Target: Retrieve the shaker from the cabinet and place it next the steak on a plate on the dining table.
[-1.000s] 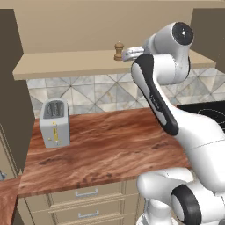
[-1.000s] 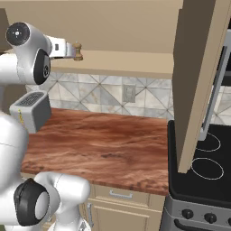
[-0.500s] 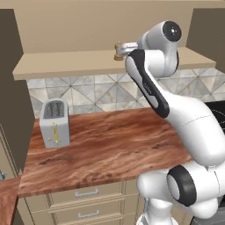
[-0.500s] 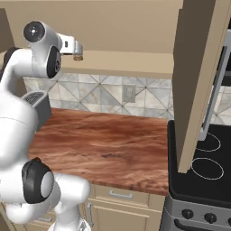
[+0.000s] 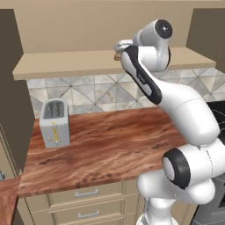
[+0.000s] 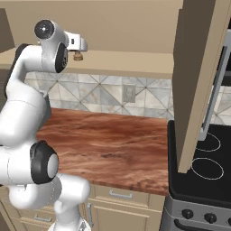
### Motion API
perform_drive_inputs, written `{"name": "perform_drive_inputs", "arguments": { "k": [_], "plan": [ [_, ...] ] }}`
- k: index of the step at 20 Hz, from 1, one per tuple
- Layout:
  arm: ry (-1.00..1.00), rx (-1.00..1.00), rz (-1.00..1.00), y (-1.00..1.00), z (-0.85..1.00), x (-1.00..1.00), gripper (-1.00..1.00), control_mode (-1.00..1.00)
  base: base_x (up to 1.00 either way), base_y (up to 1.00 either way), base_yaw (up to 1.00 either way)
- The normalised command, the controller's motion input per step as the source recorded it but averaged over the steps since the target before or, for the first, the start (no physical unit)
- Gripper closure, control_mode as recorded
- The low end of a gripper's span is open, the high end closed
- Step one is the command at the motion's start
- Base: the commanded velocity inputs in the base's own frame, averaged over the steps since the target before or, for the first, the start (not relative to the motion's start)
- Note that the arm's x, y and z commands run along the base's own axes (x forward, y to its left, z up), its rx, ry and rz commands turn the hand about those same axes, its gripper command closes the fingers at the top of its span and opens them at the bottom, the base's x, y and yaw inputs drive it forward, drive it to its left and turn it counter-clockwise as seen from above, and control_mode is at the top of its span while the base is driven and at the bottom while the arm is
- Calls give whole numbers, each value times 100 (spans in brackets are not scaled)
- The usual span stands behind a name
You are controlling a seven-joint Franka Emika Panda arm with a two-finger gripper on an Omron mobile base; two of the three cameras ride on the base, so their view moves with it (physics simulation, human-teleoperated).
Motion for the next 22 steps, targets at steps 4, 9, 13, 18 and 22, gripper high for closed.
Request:
{"name": "perform_drive_inputs", "arguments": {
  "k": [4,9,13,18,22],
  "plan": [
    [0,0,0,0,-2,40,-100,-100,0,0,0],
    [0,0,0,0,-9,34,-100,-100,0,0,0],
    [0,0,0,6,-20,32,-100,-100,0,0,0],
    [0,0,0,14,-8,40,-100,-100,0,0,0],
    [0,0,0,13,0,41,-100,-100,0,0,0]
  ]
}}
